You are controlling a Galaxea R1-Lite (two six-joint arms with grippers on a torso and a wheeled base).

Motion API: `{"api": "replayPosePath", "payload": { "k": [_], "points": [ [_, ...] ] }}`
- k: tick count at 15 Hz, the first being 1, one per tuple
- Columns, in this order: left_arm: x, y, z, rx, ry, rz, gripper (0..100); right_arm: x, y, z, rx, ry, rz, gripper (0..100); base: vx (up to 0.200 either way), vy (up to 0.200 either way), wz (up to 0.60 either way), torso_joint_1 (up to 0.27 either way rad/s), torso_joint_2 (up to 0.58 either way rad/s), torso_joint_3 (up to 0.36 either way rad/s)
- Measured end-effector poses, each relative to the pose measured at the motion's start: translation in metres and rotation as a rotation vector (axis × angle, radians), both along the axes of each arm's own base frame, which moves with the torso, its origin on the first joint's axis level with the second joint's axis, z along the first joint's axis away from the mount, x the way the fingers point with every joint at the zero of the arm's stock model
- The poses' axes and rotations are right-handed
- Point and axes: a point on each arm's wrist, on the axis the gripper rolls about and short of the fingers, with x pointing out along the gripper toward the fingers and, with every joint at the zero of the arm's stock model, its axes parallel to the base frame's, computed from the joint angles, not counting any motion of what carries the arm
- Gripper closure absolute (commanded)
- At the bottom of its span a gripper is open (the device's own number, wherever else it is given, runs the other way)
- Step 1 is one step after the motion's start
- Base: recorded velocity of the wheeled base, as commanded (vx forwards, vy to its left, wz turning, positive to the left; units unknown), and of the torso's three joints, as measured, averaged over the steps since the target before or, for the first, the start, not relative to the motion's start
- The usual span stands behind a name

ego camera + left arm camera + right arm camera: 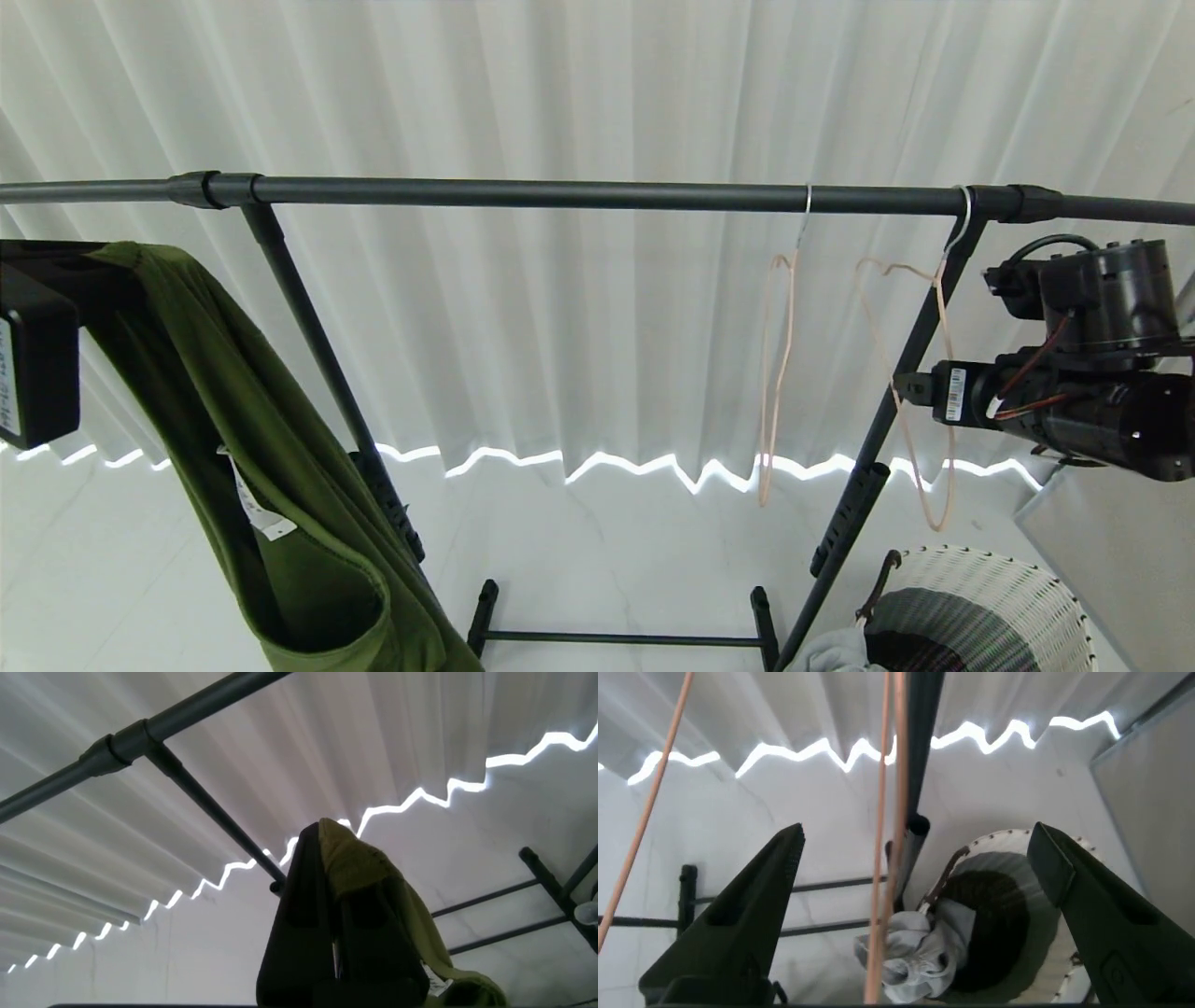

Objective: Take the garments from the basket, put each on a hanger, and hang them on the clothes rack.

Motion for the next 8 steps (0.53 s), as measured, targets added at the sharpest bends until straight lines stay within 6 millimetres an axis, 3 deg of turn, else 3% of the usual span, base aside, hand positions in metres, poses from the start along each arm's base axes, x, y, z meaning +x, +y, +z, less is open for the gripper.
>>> {"api": "replayPosePath", "payload": {
  "k": [8],
  "points": [
    [-0.001, 0.000, -0.003, 0.006, 0.006, -0.001, 100, 0.021, 0.004, -0.017, 0.010, 0.052, -0.034, 0, 0.000, 0.000, 0.00, 0.000, 0.00, 0.000]
  ]
}}
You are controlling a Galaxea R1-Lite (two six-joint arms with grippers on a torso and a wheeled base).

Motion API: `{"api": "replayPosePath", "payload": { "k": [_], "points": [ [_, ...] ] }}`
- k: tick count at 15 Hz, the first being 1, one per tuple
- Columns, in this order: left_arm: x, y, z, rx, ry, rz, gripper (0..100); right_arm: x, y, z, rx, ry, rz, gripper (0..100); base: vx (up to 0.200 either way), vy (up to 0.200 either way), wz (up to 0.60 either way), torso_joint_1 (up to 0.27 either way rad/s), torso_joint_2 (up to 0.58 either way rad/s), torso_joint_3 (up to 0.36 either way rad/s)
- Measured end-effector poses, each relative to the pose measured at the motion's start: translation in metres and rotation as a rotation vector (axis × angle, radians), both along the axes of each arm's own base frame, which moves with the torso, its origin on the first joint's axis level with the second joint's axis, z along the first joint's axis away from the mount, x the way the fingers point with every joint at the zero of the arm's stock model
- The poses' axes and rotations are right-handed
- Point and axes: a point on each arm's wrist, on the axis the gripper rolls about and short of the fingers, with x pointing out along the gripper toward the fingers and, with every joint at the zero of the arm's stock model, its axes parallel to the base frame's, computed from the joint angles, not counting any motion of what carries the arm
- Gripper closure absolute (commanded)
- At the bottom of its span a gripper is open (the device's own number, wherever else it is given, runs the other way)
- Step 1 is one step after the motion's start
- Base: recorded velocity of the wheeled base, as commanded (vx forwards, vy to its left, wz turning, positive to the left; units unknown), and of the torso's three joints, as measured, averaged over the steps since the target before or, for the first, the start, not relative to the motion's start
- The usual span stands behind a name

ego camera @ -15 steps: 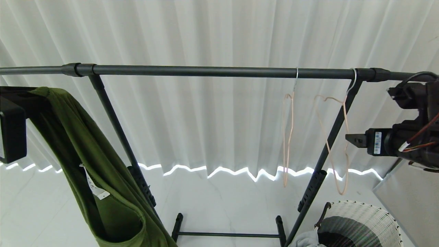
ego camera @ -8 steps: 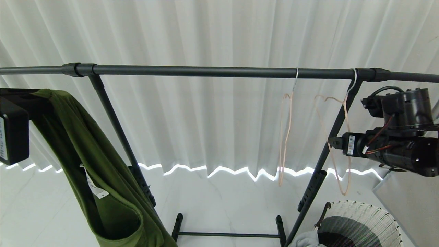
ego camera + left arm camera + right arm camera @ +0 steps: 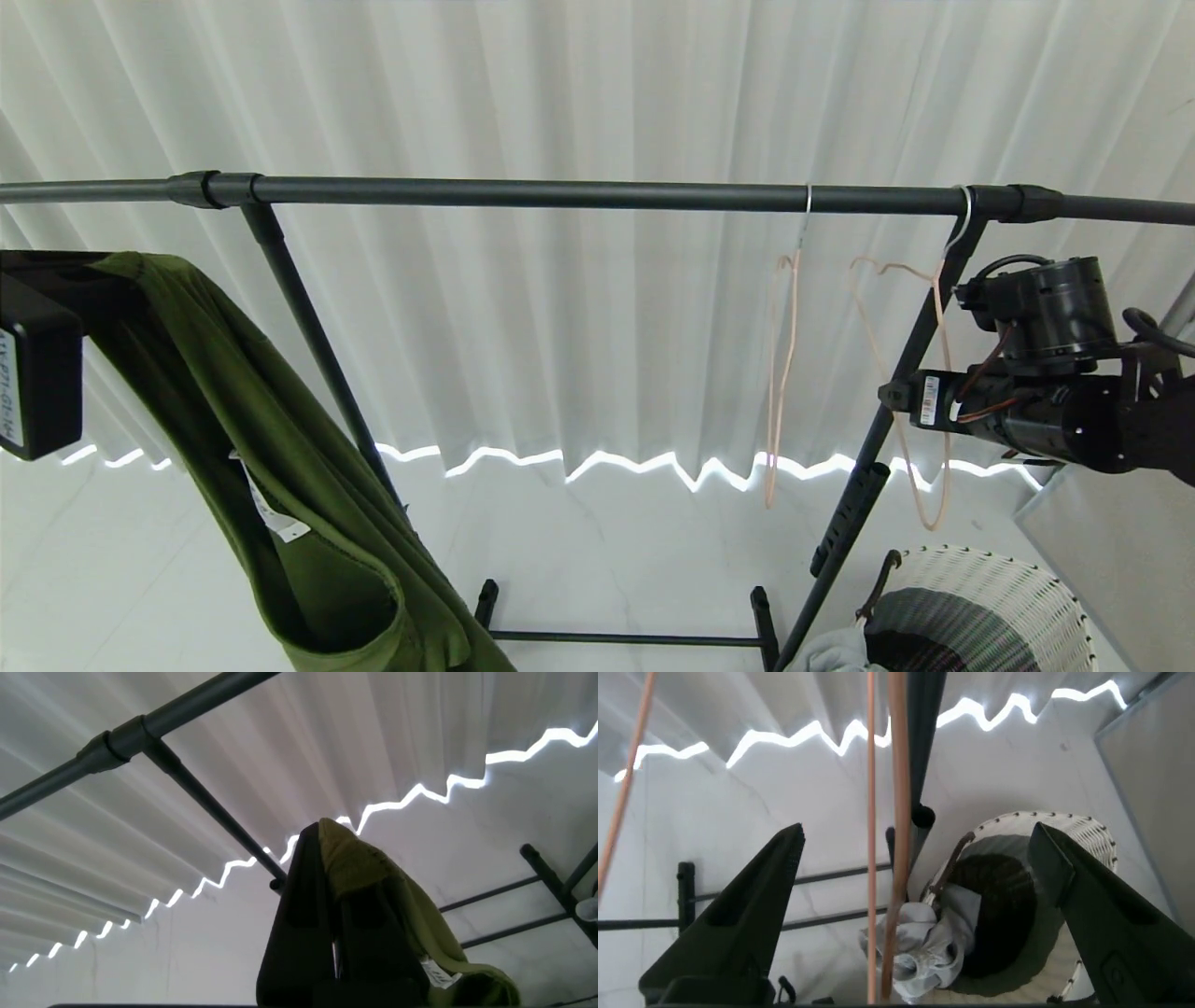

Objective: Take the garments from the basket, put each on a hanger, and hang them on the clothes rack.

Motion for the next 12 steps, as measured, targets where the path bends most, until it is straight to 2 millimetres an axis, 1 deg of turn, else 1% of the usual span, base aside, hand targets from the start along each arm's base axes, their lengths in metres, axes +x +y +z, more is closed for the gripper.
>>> {"api": "replayPosePath", "payload": {
  "k": [1, 2, 8, 12],
  "points": [
    [-0.0001, 0.0001, 0.0001, 0.000, 0.000, 0.000, 100, 0.0012, 0.0005, -0.0006, 0.000, 0.002, 0.000, 0, 0.000, 0.000, 0.00, 0.000, 0.00, 0.000],
    [-0.0001, 0.0001, 0.0001, 0.000, 0.000, 0.000, 100, 0.0023, 0.0010, -0.0013, -0.001, 0.004, -0.001, 100, 0.000, 0.000, 0.00, 0.000, 0.00, 0.000],
    [0.0000, 0.0000, 0.0003, 0.000, -0.001, 0.000, 100, 0.0041, 0.0015, -0.0043, 0.018, 0.014, -0.013, 100, 0.000, 0.000, 0.00, 0.000, 0.00, 0.000],
    [-0.0001, 0.0001, 0.0008, -0.002, -0.002, 0.000, 100, 0.0031, 0.0011, -0.0022, 0.021, 0.007, -0.014, 100, 0.000, 0.000, 0.00, 0.000, 0.00, 0.000]
  ]
}}
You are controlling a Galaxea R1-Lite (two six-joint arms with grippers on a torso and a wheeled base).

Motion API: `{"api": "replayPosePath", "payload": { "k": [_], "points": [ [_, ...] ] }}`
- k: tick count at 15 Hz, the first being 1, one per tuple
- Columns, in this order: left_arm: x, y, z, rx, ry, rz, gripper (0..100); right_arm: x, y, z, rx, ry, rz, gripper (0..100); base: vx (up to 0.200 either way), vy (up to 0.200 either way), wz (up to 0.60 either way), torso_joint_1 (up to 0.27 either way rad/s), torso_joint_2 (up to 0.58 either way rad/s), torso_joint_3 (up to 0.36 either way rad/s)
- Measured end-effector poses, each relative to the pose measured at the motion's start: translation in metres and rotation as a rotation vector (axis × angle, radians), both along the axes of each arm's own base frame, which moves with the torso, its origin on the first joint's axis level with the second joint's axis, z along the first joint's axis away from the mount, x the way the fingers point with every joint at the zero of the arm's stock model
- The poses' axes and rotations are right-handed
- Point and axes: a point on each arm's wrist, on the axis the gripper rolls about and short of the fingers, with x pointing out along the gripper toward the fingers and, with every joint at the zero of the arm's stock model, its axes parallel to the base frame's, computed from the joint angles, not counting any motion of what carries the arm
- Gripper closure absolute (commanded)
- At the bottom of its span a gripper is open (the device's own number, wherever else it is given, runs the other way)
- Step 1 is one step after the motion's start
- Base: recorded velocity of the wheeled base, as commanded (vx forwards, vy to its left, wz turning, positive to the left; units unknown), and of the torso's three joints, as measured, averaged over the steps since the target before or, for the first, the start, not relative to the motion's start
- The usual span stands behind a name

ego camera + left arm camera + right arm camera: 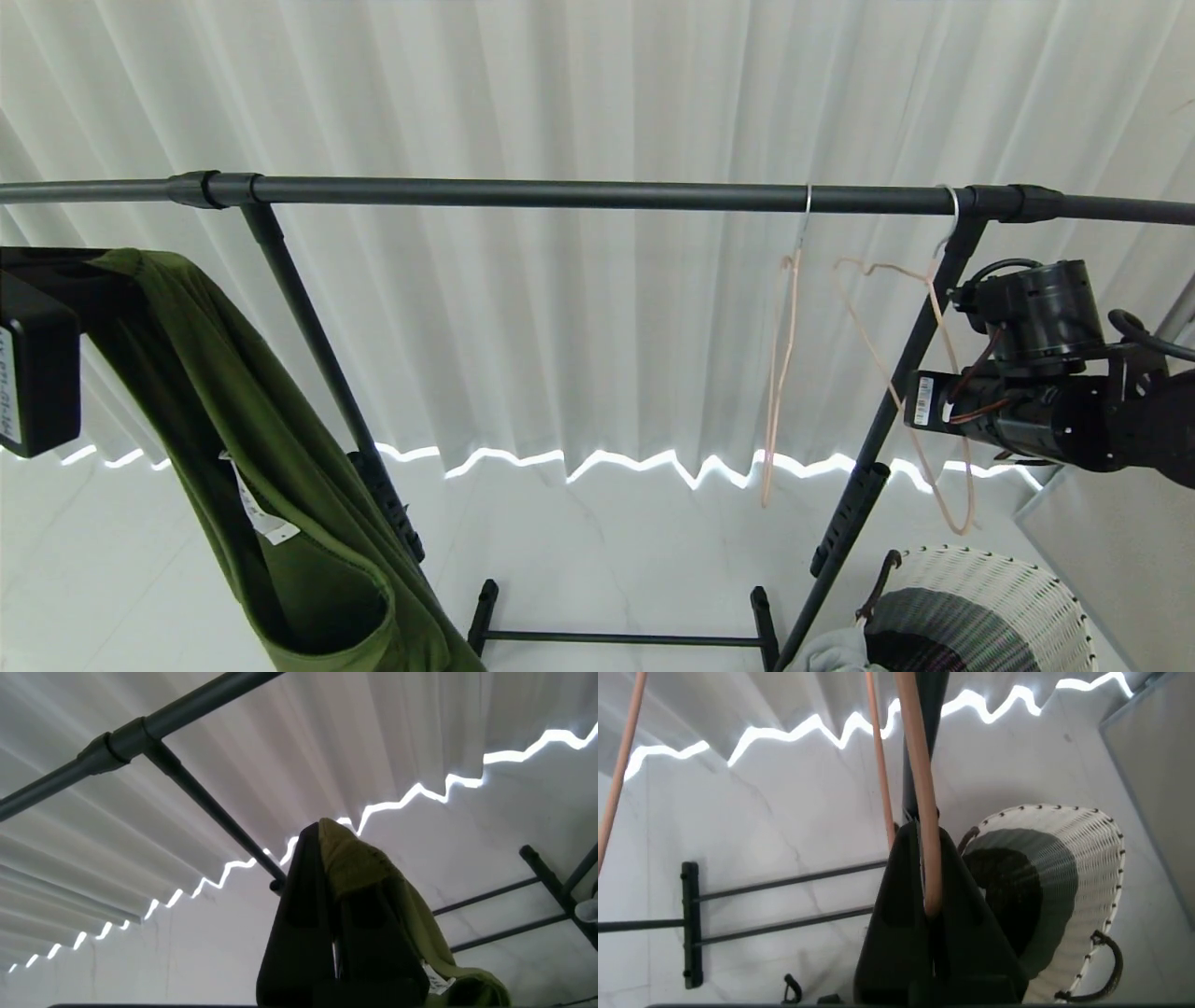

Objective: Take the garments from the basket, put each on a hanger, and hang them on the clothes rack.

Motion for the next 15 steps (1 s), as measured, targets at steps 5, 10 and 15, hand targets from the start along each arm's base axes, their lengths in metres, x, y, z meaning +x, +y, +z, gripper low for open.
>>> {"api": "replayPosePath", "payload": {
  "k": [5, 10, 15],
  "points": [
    [-0.001, 0.001, 0.000, -0.002, -0.003, 0.000, 100, -0.010, -0.003, 0.016, 0.015, -0.050, 0.011, 100, 0.000, 0.000, 0.00, 0.000, 0.00, 0.000],
    [-0.003, 0.002, 0.000, 0.014, -0.010, -0.005, 100, -0.034, -0.009, 0.037, 0.036, -0.099, 0.029, 100, 0.000, 0.000, 0.00, 0.000, 0.00, 0.000],
    [-0.004, 0.004, 0.000, 0.029, -0.016, -0.001, 100, -0.071, -0.014, 0.048, 0.031, -0.080, 0.080, 100, -0.160, 0.000, 0.00, 0.006, 0.00, 0.001]
  ]
}}
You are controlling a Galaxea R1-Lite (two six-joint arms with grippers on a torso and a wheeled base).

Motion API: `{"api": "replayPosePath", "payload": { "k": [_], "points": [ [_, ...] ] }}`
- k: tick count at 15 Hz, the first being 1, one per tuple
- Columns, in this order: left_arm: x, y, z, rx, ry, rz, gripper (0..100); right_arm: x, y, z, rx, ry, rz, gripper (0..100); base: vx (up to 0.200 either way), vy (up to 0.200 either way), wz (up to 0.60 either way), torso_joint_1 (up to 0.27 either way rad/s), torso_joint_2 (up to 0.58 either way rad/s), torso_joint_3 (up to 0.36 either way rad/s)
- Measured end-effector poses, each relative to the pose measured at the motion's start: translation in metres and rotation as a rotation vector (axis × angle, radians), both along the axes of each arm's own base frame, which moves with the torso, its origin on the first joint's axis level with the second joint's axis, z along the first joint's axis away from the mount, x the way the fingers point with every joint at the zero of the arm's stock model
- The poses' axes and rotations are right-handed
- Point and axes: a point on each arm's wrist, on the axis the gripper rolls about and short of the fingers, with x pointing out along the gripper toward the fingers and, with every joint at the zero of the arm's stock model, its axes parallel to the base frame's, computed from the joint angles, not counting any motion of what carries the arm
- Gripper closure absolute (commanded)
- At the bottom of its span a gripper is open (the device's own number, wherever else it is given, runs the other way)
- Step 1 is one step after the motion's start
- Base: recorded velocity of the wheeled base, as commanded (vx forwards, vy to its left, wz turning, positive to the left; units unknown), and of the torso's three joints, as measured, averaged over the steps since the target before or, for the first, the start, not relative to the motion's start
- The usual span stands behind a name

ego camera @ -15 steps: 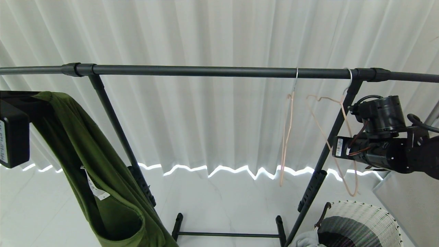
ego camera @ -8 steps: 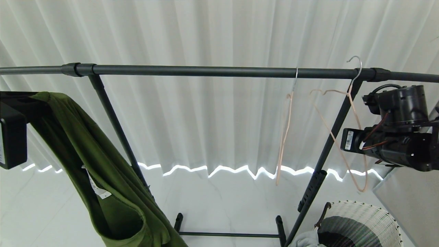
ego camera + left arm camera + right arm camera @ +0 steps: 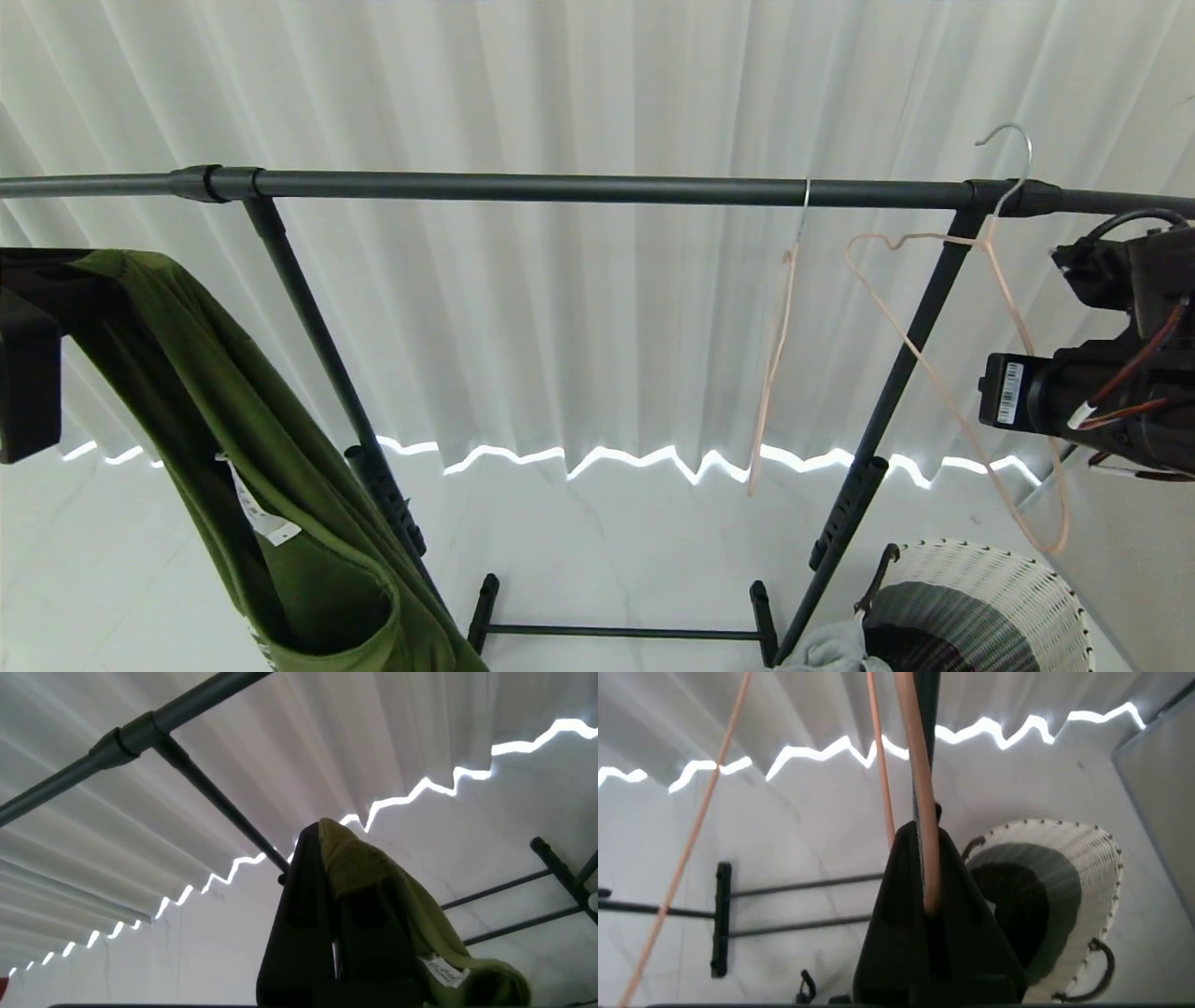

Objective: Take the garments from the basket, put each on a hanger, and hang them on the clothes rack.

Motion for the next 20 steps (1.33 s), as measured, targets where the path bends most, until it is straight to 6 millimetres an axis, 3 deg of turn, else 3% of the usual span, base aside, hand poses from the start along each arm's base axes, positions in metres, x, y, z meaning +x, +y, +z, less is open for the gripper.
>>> {"api": "replayPosePath", "payload": {
  "k": [6, 12, 20],
  "points": [
    [0.000, 0.000, 0.000, -0.001, -0.002, 0.001, 100, -0.044, -0.012, 0.009, 0.001, -0.004, 0.060, 100, -0.200, 0.000, 0.00, -0.005, 0.00, 0.007],
    [0.000, 0.000, -0.005, 0.007, 0.012, -0.002, 100, -0.071, -0.008, 0.022, 0.005, -0.075, 0.187, 100, 0.000, 0.000, 0.00, 0.000, 0.00, 0.000],
    [0.005, -0.003, -0.017, 0.047, 0.051, 0.024, 100, -0.115, 0.020, 0.031, -0.068, -0.155, 0.580, 100, 0.000, 0.000, 0.00, 0.000, 0.00, 0.000]
  ]
}}
